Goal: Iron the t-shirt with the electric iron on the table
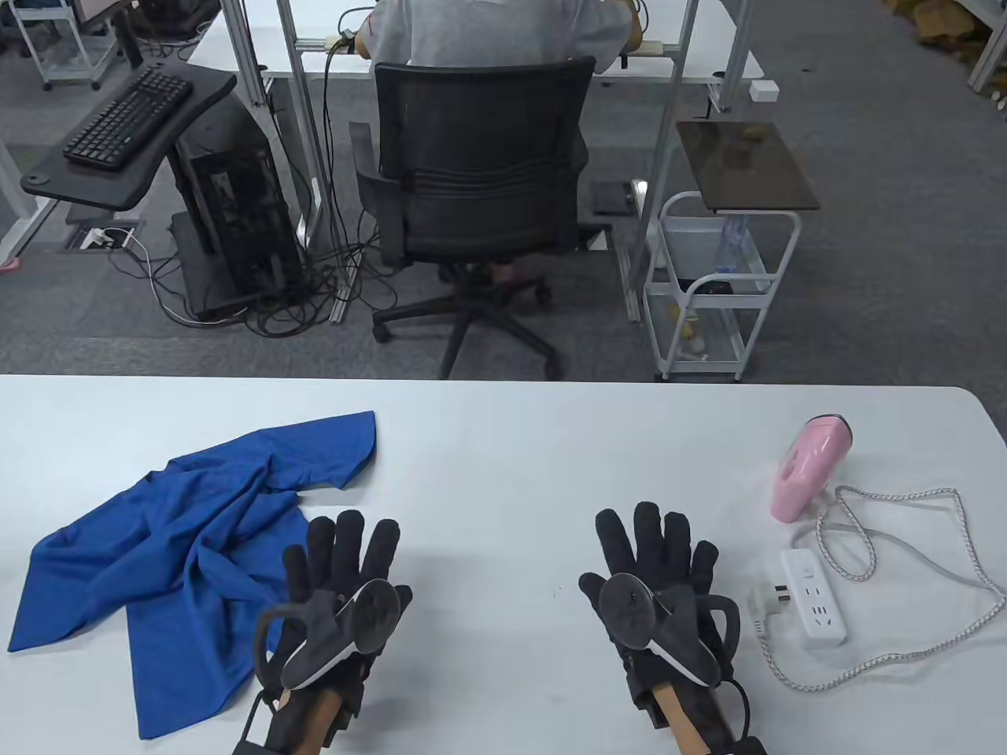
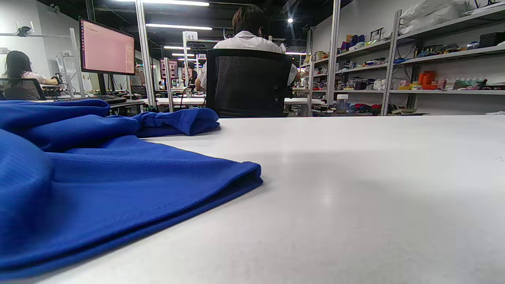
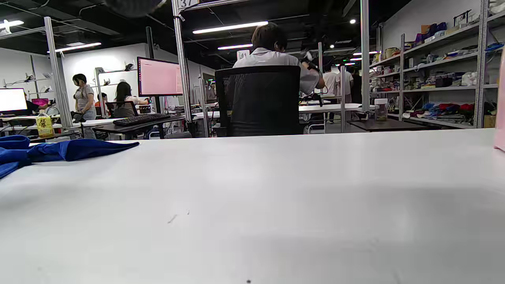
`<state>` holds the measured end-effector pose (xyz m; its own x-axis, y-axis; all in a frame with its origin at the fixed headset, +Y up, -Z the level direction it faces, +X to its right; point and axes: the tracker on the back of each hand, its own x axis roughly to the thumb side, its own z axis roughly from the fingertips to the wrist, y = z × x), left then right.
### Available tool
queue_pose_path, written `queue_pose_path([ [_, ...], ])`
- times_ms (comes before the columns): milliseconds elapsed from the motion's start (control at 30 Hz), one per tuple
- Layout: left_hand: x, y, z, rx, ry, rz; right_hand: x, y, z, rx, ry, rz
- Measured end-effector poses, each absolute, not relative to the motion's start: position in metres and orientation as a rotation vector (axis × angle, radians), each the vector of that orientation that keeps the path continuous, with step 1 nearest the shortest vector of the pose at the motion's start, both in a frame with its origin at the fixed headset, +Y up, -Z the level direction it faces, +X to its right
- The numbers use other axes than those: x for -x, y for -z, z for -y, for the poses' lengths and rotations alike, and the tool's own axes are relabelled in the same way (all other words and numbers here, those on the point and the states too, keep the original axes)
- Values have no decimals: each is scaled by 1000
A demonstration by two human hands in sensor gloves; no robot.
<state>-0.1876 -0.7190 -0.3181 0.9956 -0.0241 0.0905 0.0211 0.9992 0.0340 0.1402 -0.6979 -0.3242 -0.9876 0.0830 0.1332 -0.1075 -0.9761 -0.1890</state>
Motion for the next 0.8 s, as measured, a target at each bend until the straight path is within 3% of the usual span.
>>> queue_pose_path([
  [367, 177, 316, 727, -21, 64, 131, -138, 322, 703, -184, -3078, 308],
  [567, 174, 315, 729, -16, 89, 140, -146, 323, 708, -79, -3206, 341],
  [800, 170, 314, 733, -2, 108, 152, -183, 337, 730, 229, -3321, 52],
])
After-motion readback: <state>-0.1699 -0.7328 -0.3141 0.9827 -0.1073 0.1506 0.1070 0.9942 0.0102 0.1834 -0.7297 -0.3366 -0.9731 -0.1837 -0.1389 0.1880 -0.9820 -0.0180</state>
